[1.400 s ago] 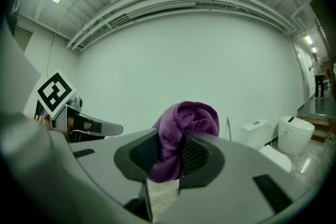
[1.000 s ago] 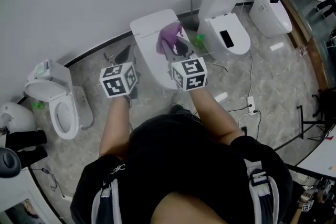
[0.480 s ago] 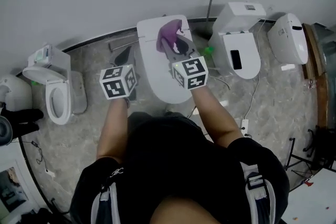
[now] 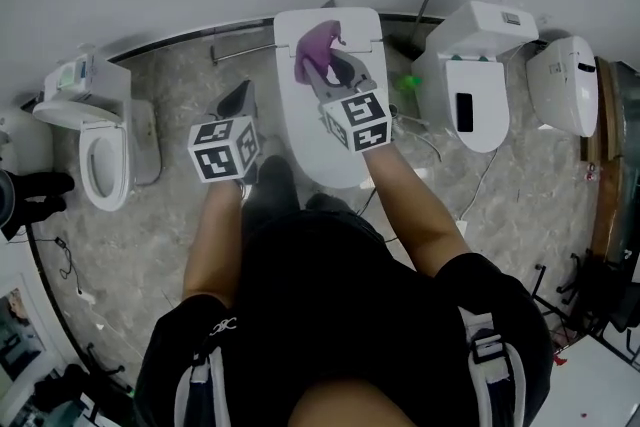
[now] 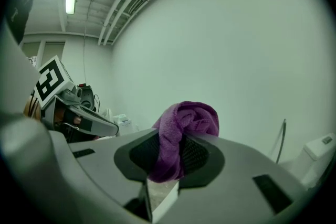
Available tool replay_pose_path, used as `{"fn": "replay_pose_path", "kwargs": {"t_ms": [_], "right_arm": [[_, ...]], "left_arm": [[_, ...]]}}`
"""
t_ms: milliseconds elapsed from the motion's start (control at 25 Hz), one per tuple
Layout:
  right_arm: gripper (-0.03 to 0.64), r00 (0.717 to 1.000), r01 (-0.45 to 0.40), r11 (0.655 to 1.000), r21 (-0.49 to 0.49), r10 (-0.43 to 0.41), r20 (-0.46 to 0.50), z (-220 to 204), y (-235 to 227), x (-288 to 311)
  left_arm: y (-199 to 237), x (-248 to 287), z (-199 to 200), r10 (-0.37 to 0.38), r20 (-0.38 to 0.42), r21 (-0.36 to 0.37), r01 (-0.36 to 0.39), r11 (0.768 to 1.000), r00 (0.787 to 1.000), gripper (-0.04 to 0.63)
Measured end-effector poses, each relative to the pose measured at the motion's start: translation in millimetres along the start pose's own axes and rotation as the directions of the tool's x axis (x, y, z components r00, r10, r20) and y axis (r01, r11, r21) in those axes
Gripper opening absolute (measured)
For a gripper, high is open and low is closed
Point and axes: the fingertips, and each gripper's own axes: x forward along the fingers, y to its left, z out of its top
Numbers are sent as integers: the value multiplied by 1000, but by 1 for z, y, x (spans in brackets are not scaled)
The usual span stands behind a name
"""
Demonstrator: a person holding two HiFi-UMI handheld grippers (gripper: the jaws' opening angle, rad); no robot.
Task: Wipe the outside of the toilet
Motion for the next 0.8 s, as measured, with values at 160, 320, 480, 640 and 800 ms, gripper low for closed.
{"fn": "replay_pose_path", "kwargs": {"t_ms": [160,320,480,640,800], "right_arm": [[92,999,8,1000,-25,-9,-34,1,7,52],[92,997,20,999,-31,-22,-75,-15,5,111],[92,988,60,998,-16,-62,-142,-47,-16,171],[92,979,84,996,7,-81,-186,-84,-30,223],[91,963,92,995,-38,-99,-250,-137,-52,262]], "left_arm": [[41,23,5,-25,-20,-36,24,999,999,8],[89,68,-3,-48,-69,-62,44,997,996,8],[126,131,-5,-86,-100,-64,80,995,991,8],[152,186,-11,-112,-120,-50,107,993,986,8],[172,237,-28,-136,-127,-56,130,990,982,8]]}}
